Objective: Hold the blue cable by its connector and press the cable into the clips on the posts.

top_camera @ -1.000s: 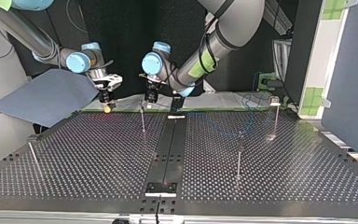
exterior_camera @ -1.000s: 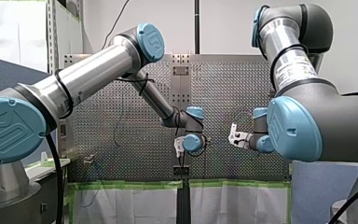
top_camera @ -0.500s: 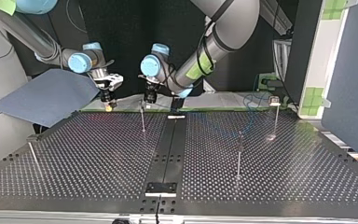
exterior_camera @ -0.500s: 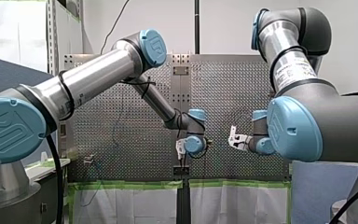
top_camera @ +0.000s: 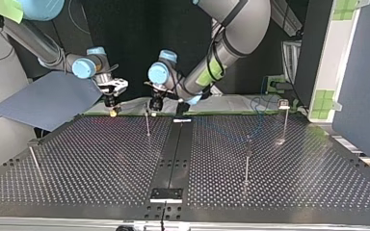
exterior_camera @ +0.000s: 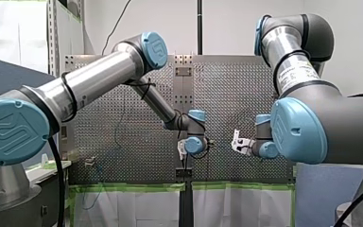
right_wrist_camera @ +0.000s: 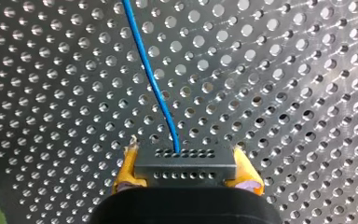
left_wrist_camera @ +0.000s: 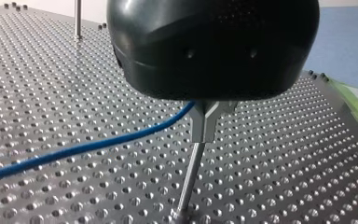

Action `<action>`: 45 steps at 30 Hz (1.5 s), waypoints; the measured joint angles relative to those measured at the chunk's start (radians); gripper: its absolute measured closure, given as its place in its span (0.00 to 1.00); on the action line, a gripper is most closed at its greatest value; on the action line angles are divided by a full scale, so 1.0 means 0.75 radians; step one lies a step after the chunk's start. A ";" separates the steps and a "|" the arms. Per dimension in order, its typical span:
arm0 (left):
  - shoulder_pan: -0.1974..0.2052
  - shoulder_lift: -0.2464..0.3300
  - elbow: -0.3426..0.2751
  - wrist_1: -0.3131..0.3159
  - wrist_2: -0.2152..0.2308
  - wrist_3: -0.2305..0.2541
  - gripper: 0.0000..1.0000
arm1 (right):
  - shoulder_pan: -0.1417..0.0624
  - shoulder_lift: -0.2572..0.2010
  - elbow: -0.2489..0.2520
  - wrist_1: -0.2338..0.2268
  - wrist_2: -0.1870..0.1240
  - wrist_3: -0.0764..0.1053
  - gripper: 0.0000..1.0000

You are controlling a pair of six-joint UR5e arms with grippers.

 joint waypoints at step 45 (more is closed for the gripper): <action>0.070 -0.103 0.190 -0.265 -0.041 0.209 0.00 | 0.000 0.012 -0.095 0.052 0.003 0.007 1.00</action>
